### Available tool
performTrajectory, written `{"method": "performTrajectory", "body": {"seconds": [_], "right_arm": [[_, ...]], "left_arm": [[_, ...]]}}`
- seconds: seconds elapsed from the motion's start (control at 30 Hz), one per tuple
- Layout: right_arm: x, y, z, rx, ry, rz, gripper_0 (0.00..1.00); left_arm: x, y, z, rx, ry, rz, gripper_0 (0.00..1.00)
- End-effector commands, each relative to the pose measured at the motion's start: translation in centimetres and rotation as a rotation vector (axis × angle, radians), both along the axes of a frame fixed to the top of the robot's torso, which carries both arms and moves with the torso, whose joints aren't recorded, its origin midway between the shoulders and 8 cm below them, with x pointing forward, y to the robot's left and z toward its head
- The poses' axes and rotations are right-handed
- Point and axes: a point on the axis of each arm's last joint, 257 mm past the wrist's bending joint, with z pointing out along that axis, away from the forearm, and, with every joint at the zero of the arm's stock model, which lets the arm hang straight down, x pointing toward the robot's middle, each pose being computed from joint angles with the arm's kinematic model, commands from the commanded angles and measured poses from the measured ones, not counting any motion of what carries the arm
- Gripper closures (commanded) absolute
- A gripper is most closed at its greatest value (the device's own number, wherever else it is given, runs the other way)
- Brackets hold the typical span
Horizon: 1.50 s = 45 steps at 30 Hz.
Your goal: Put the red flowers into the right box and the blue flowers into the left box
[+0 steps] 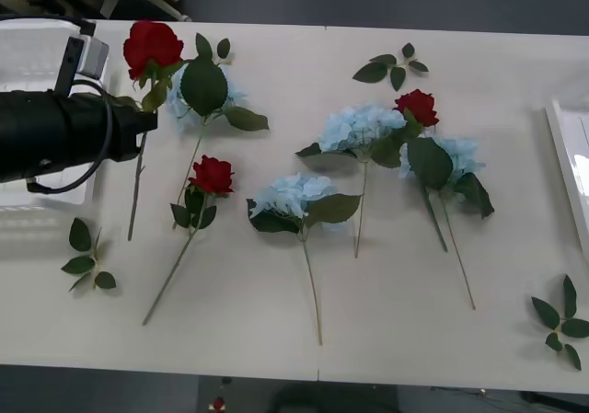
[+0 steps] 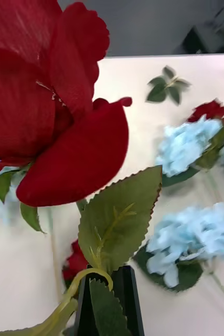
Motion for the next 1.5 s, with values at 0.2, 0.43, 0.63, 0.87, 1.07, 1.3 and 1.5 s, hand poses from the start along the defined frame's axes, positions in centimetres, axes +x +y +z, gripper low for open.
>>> {"method": "performTrajectory", "body": {"seconds": [0.2, 0.43, 0.63, 0.87, 1.07, 1.3, 1.5], "right_arm": [[0.2, -7.5, 2.8, -0.154, -0.066, -0.031, 1.00], [0.6, -9.6, 1.0, -0.181, -0.106, -0.054, 1.00], [0.5, -10.2, -0.3, -0.198, -0.104, -0.060, 1.00], [0.6, -10.0, -0.4, -0.195, -0.103, -0.052, 0.78], [0.7, -9.8, -0.5, -0.193, -0.104, -0.044, 0.20], [0.7, -9.7, -0.6, -0.203, -0.093, -0.027, 0.00], [0.9, -9.3, -0.8, -0.200, -0.088, -0.002, 0.00]], "left_arm": [[-1.2, -7.9, 6.7, -0.053, -0.280, -0.246, 1.00], [-4.0, -13.0, 10.4, -0.190, -0.396, -0.406, 1.00], [-5.9, -16.2, 11.2, -0.221, -0.466, -0.499, 1.00], [-6.7, -18.4, 10.9, -0.181, -0.495, -0.562, 1.00], [-7.4, -21.0, 12.8, -0.172, -0.546, -0.620, 1.00], [-6.8, -22.8, 12.8, -0.218, -0.567, -0.647, 1.00], [-6.1, -25.3, 12.4, -0.276, -0.571, -0.681, 1.00]]}}
